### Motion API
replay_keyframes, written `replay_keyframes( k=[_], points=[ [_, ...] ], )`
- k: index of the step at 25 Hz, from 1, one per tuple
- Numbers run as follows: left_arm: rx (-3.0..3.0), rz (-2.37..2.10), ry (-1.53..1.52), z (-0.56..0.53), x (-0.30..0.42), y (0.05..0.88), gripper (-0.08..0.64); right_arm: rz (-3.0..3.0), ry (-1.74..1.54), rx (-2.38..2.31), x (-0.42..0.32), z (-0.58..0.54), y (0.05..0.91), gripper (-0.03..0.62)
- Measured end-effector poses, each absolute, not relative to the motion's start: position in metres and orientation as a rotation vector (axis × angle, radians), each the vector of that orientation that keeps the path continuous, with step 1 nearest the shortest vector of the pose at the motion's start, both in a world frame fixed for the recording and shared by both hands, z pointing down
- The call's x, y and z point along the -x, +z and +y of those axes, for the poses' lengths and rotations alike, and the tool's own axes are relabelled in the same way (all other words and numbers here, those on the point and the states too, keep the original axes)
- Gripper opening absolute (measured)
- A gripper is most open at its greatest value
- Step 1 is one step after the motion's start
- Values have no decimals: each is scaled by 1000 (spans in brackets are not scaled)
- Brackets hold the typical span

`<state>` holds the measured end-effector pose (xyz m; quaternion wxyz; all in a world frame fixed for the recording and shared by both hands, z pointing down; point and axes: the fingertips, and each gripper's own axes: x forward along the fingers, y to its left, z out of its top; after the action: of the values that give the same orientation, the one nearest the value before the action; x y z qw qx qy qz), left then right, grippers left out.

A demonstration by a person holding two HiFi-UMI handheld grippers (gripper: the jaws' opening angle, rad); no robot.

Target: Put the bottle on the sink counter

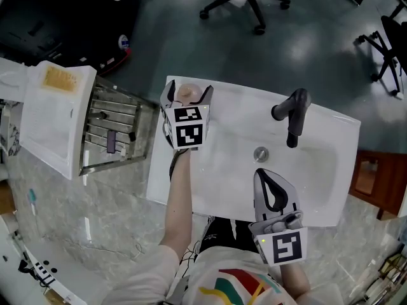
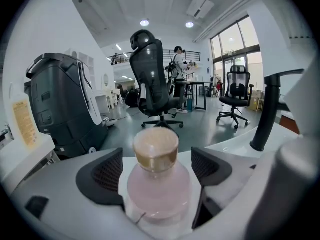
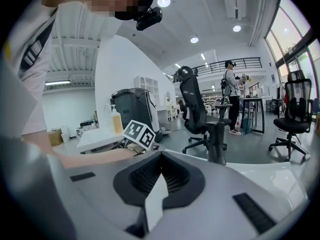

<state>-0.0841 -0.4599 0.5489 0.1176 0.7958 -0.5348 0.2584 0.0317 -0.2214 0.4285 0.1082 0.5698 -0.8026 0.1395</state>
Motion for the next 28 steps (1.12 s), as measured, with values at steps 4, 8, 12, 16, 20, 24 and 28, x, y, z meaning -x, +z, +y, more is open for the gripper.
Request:
replay_keyframes(
  k=[4, 8, 12, 16, 20, 24, 28],
  points=[
    [-2364, -1596, 686, -460, 80, 514, 407, -2372, 335, -1701, -35, -223, 409, 12],
    [-2441, -1665, 610, -459, 73, 459, 407, -2347, 220, -1767, -48, -228, 381, 12],
    [-2584, -1632, 528, -447, 54, 395, 405, -2310, 73, -1873, -70, -233, 339, 12],
    [-2727, -1651, 442, -422, 39, 326, 259, -2264, -76, -1918, -88, -224, 299, 12],
    [-2845, -1727, 258, -387, 33, 247, 169, -2240, -238, -1976, -97, -217, 259, 11],
    [-2920, -1784, 131, -325, 33, 193, 44, -2239, -281, -2024, -98, -198, 233, 12],
    [-2968, -1684, -108, -264, 16, 164, 23, -2266, -353, -2109, -102, -186, 207, 12]
  ],
)
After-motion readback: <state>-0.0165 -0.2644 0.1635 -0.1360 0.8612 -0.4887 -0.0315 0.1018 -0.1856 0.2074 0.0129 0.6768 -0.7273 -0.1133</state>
